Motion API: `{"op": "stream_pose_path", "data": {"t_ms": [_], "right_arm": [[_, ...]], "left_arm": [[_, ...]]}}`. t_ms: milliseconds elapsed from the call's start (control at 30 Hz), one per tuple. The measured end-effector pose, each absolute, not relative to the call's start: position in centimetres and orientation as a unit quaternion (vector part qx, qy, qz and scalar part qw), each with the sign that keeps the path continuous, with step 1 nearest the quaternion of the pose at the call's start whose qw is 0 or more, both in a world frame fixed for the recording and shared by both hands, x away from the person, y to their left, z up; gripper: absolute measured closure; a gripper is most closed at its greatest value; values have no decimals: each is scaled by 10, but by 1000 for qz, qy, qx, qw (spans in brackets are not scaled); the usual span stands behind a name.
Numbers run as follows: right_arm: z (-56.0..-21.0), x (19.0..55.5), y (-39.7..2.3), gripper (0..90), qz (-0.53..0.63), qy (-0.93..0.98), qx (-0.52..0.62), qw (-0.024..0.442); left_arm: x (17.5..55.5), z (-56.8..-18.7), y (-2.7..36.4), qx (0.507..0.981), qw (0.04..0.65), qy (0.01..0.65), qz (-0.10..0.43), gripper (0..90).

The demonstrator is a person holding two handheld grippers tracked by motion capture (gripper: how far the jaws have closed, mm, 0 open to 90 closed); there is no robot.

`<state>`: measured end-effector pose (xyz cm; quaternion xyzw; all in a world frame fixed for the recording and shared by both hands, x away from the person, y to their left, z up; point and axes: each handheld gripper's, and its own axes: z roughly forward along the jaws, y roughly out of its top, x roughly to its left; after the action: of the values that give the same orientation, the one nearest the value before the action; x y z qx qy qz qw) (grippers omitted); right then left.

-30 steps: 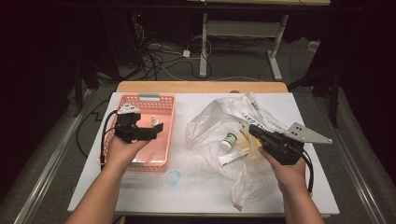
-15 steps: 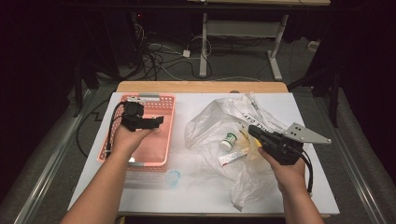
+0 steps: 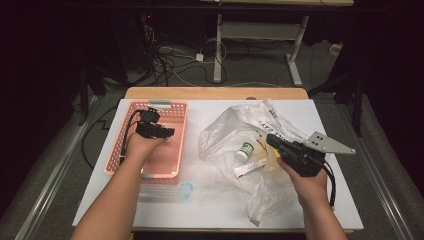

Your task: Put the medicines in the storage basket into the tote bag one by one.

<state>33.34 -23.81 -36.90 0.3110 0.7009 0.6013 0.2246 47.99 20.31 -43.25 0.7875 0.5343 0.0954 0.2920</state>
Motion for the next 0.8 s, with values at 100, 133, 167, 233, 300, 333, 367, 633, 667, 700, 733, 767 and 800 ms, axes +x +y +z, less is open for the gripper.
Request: {"op": "stream_pose_path", "data": {"t_ms": [100, 133, 167, 233, 300, 333, 367, 633, 667, 700, 733, 767, 800], "right_arm": [[-369, 333, -238, 900, 601, 701, 311, 224], [-369, 333, -238, 900, 601, 701, 311, 224], [-369, 333, -238, 900, 602, 701, 310, 224], [-368, 333, -238, 900, 602, 700, 312, 225], [-368, 333, -238, 900, 602, 699, 313, 225], [-368, 333, -238, 900, 602, 699, 312, 225], [-368, 333, -238, 900, 602, 700, 312, 225], [-368, 333, -240, 900, 602, 699, 312, 227], [-368, 333, -240, 900, 602, 699, 312, 227], [-368, 333, -240, 900, 602, 699, 311, 227], [-367, 333, -240, 900, 602, 699, 312, 226], [-367, 333, -240, 900, 603, 698, 312, 227], [-367, 332, -240, 900, 603, 699, 311, 227]], "left_arm": [[480, -434, 202, 789, 288, 535, 90, 483], [480, -434, 202, 790, 287, 534, 90, 512], [480, -435, 201, 792, 283, 533, 92, 540], [479, -435, 200, 792, 281, 533, 97, 567], [478, -434, 197, 795, 274, 531, 106, 576], [478, -434, 196, 795, 275, 530, 107, 580], [478, -434, 196, 794, 276, 531, 106, 583], [471, -423, 200, 791, 284, 531, 113, 585], [469, -421, 200, 790, 288, 530, 113, 585], [467, -419, 199, 791, 290, 527, 113, 585], [465, -416, 198, 792, 291, 524, 115, 585], [463, -414, 197, 793, 294, 521, 116, 585], [460, -412, 197, 794, 296, 518, 117, 585]]}}
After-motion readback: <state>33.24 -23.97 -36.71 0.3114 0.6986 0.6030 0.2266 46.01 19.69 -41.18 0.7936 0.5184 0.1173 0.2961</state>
